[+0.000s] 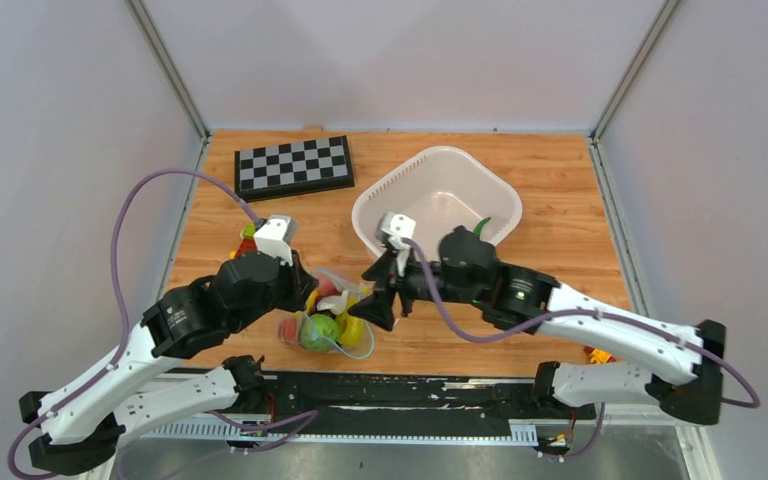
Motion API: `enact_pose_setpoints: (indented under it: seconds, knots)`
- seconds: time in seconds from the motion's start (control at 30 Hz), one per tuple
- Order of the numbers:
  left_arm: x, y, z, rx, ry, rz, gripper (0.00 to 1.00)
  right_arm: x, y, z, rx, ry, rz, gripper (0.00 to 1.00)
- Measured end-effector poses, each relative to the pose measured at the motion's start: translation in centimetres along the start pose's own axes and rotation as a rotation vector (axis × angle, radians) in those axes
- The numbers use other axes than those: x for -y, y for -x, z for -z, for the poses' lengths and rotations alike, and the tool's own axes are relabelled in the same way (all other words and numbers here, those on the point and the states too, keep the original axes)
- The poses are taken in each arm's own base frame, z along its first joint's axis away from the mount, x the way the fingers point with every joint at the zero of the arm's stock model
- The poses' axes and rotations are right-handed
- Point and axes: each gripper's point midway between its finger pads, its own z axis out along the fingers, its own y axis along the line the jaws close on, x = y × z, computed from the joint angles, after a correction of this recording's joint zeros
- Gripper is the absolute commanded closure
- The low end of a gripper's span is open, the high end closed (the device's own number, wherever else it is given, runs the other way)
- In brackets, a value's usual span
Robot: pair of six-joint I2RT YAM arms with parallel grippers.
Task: Place the food in the zip-top bag and seal the zipper
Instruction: Place the fake vegetable in the zipper food storage bag, then adjust the zipper food storage bag at the center of the board.
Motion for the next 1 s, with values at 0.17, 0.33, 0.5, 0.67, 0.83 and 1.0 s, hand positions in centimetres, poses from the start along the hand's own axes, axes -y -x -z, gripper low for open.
enact_pose_setpoints:
  seconds: [0.17,0.33,0.5,0.67,0.83,1.0]
  knots:
    - [1.1,-0.9,-0.4,-0.056,-0.054,-0.042,0.99,0.1,0.8,5.5,0.179,-0.045,0.066,0.28]
    - [1.7,-1.4,-0.7,-0.087,-0.079,-0.06,1.0,3.3,-2.8,7.2,0.186,-0.201,0.089,0.28]
    - [1.8,-1.4,-0.6,-0.086,-0.088,-0.073,1.0,5.7,-5.7,7.8,0.145,-0.304,0.154,0.25]
    - [1.6,-1.0,0.2,-0.061,-0.107,-0.075,1.0,5.9,-7.7,7.8,0.131,-0.282,0.226,0.26]
    - [1.6,-1.0,1.0,-0.054,-0.131,-0.081,1.0,5.2,-8.2,7.4,0.122,-0.226,0.278,0.29]
    - [2.0,-1.3,1.3,-0.064,-0.165,-0.092,1.0,3.9,-8.1,7.0,0.142,-0.139,0.353,0.33]
